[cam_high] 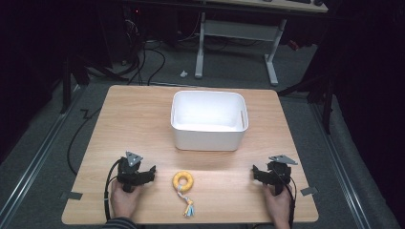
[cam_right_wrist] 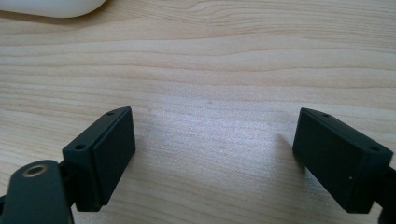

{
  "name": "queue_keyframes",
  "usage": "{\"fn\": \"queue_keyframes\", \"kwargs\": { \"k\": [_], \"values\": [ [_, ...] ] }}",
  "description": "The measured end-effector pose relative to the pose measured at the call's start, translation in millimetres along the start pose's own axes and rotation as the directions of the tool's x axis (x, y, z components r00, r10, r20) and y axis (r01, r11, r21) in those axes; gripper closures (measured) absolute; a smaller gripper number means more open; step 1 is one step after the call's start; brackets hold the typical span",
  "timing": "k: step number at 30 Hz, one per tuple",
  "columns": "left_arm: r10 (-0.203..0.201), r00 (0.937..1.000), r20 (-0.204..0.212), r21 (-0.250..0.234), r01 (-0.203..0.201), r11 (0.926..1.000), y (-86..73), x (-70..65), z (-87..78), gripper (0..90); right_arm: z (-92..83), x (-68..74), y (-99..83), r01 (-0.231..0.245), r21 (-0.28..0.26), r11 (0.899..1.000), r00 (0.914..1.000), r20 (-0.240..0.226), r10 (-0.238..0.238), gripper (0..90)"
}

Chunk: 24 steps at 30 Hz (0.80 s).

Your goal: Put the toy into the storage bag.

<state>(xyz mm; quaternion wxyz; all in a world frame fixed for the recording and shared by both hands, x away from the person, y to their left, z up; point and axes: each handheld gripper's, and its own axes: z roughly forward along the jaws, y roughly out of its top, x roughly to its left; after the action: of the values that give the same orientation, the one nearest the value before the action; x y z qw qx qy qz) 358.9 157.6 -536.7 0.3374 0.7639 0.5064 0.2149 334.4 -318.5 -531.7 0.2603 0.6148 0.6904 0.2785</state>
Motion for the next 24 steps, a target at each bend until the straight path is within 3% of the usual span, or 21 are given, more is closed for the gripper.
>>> {"fn": "queue_keyframes", "kwargs": {
  "k": [13, 24],
  "values": [
    [0.0, 1.0, -0.001, -0.001, 0.0, 1.0, 0.0, -0.2, 0.0, 19.5, -0.5, 1.3, -0.6, 0.004, -0.002, 1.0, 1.0, -0.001, -0.004, 13.0],
    [0.026, 0.9993, 0.029, -0.001, -0.026, 0.9997, 1.3, 0.2, 1.4, 19.7, -0.6, 2.7, -0.5, 0.004, 0.0, 1.0, 1.0, -0.003, -0.004, 13.1]
  ]
}}
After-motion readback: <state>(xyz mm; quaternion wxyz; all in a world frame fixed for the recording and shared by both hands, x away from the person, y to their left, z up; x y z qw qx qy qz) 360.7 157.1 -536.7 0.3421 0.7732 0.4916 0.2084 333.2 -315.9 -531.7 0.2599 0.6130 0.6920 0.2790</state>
